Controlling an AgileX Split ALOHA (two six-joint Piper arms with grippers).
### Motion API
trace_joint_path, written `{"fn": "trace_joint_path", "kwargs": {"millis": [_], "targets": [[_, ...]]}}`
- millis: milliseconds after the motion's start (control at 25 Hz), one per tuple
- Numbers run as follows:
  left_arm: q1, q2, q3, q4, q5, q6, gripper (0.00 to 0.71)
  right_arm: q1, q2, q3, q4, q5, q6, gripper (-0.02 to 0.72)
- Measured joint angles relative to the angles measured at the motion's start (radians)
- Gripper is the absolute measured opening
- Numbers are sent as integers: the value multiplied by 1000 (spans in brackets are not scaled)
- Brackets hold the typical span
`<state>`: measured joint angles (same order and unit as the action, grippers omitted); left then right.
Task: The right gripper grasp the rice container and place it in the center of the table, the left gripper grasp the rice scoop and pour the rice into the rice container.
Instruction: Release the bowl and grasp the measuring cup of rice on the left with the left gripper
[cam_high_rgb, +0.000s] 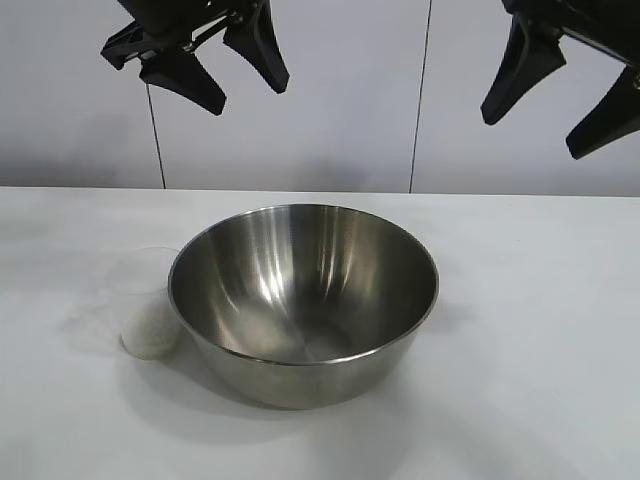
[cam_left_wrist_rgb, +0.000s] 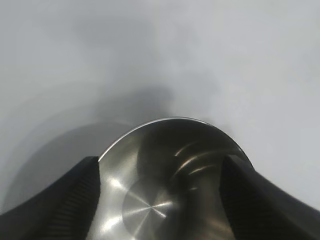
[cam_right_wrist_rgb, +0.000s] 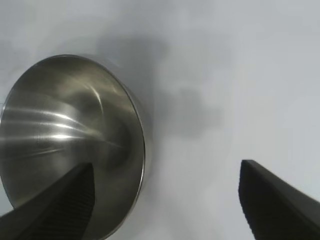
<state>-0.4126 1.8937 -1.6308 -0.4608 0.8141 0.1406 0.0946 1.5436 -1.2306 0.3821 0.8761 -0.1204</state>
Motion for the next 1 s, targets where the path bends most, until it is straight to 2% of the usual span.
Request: {"fn": "trace_joint_path", "kwargs": {"millis": [800, 1000], "targets": [[0, 0, 0, -3, -4, 43, 511, 0, 0, 0, 0, 8, 1, 545], [0, 0, 0, -27, 43, 154, 574, 0, 0, 0, 0, 4, 1, 545]]}}
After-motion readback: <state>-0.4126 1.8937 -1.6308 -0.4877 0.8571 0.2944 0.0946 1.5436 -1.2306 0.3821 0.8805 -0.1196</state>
